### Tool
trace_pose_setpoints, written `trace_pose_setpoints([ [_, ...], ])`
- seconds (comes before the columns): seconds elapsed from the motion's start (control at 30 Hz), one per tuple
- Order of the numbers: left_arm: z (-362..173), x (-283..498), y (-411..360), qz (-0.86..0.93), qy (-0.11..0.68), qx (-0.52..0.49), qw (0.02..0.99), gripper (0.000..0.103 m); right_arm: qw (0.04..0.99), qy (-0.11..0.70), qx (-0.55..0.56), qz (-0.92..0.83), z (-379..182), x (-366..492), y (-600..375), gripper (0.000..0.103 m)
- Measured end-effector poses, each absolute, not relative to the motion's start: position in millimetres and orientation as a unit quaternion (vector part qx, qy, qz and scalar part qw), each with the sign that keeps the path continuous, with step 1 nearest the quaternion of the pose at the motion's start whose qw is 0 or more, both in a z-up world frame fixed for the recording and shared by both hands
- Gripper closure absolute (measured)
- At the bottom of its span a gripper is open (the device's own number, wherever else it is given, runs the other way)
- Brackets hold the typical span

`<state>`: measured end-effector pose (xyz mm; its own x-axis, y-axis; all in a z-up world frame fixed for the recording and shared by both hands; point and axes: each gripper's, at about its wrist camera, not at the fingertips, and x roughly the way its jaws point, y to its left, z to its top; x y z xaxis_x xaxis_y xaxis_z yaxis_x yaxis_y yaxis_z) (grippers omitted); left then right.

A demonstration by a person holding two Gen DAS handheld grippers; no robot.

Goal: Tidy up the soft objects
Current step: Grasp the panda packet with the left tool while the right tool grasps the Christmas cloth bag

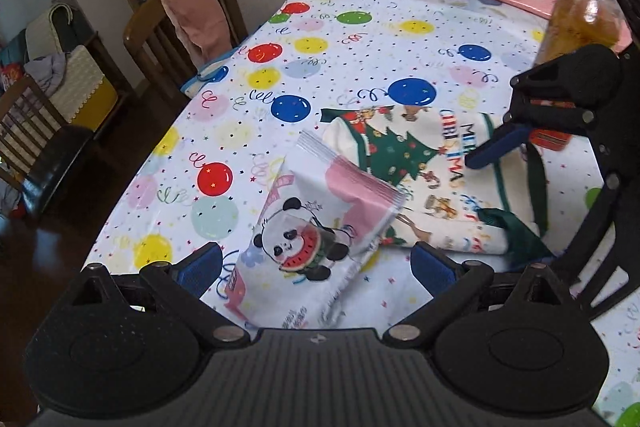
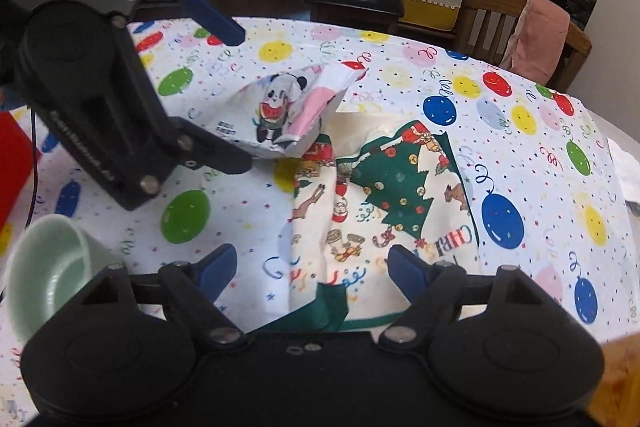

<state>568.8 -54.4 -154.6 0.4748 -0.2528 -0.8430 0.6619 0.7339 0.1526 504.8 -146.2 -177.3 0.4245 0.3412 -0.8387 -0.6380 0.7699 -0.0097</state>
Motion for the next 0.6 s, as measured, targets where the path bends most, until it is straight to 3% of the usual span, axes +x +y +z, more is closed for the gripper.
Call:
trace_pose_setpoints([
  [0.27, -181.2, 592.3, -55.2, -0.287, 0.437, 0.240, 0.818, 0.002, 0.823, 0.448, -0.189, 0.295, -195.0, 514.9, -133.6, 0.025],
  [0.6, -197.1, 616.2, -36.2, -0.301, 0.475, 0.138, 0.815, 0.002, 0.822, 0.451, -0.192, 0.292, -205.9, 516.0, -131.2, 0.035],
])
